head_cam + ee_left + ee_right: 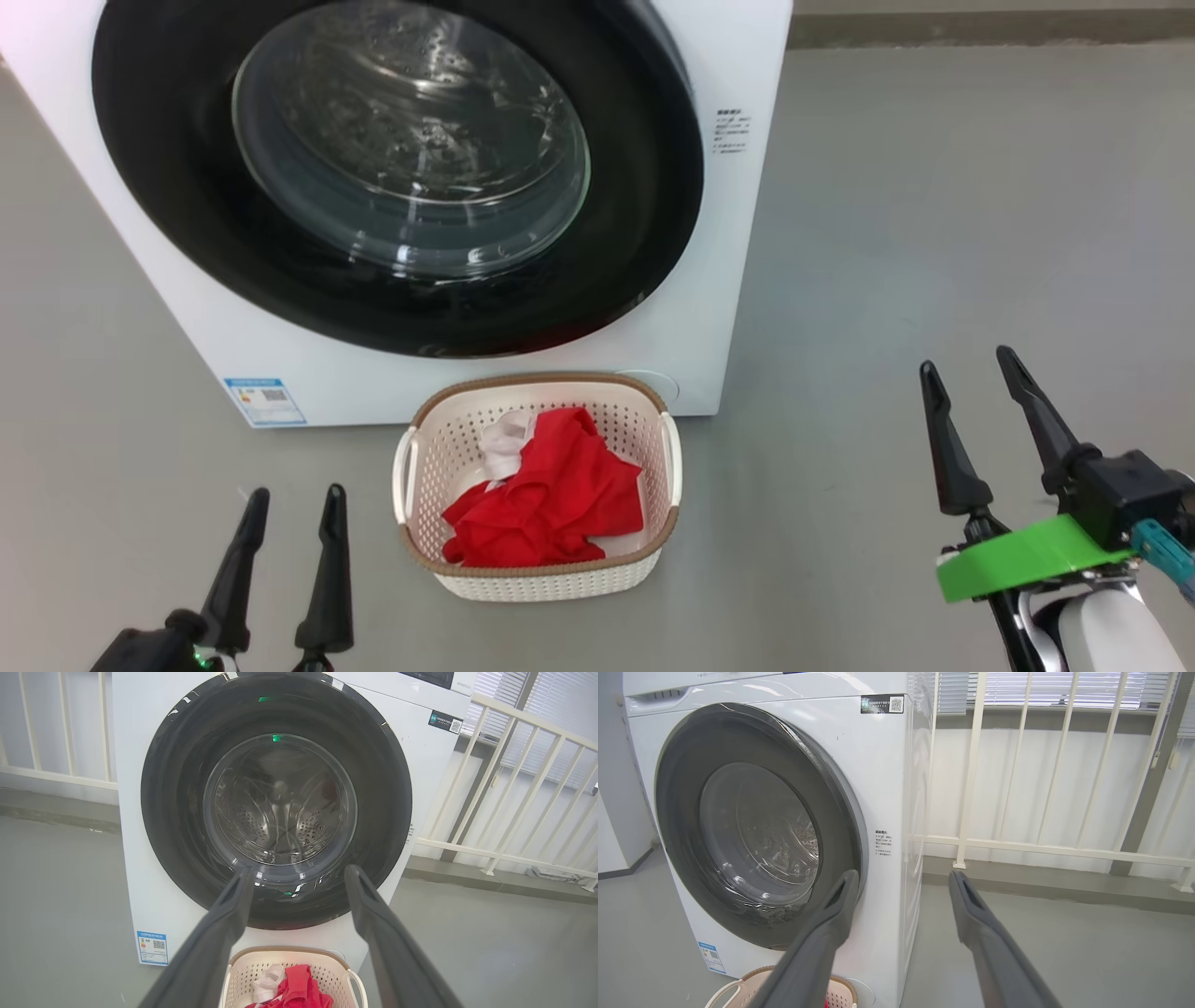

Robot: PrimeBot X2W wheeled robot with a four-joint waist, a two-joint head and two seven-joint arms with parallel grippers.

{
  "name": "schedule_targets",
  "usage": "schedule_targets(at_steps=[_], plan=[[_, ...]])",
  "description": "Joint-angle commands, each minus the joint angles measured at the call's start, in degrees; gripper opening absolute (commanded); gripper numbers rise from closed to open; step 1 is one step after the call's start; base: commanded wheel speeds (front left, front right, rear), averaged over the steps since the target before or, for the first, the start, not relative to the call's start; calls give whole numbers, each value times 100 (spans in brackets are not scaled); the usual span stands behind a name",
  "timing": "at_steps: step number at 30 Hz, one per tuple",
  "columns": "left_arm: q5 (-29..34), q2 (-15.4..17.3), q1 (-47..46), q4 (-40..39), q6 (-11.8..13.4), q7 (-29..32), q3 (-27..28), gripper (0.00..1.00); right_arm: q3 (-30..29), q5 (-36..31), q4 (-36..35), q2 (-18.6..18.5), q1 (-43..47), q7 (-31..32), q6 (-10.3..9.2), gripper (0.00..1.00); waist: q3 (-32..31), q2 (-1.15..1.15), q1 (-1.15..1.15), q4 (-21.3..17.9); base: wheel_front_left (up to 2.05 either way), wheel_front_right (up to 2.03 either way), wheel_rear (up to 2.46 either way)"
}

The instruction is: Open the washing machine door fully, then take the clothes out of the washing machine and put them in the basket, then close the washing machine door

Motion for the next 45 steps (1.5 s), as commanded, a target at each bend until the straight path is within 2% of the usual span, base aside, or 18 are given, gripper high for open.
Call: schedule_targets(at_steps=[1,10,24,25,31,35,39,45], plan=[[78,72,-2,-231,30,-28,225,100,75,-20,-276,-4,47,-32,-22,100,-116,0,0,-112,0,0,0],[225,72,366,-624,102,-28,318,100,-139,407,-445,-4,703,-32,-22,100,-218,0,0,-154,0,0,0],[404,72,476,-755,181,-28,369,100,-159,370,-366,-4,886,-32,-22,100,-257,0,0,-151,0,0,0],[378,9,599,-589,147,0,170,0,-274,414,-231,58,976,0,0,0,-258,0,0,-154,0,0,0],[208,-40,600,-281,141,56,134,0,-276,583,67,132,1031,62,0,0,-256,0,1,-155,0,0,0],[-40,-37,567,-248,133,125,149,0,-277,840,66,128,1009,132,-1,0,-263,0,13,-159,0,0,0],[-287,-33,531,-208,125,191,160,0,-271,1094,69,123,988,194,-2,0,-250,0,2,-163,0,0,0],[-657,-28,468,-147,113,291,179,0,-268,1475,77,117,945,290,-3,0,-238,0,1,-169,0,0,0]])
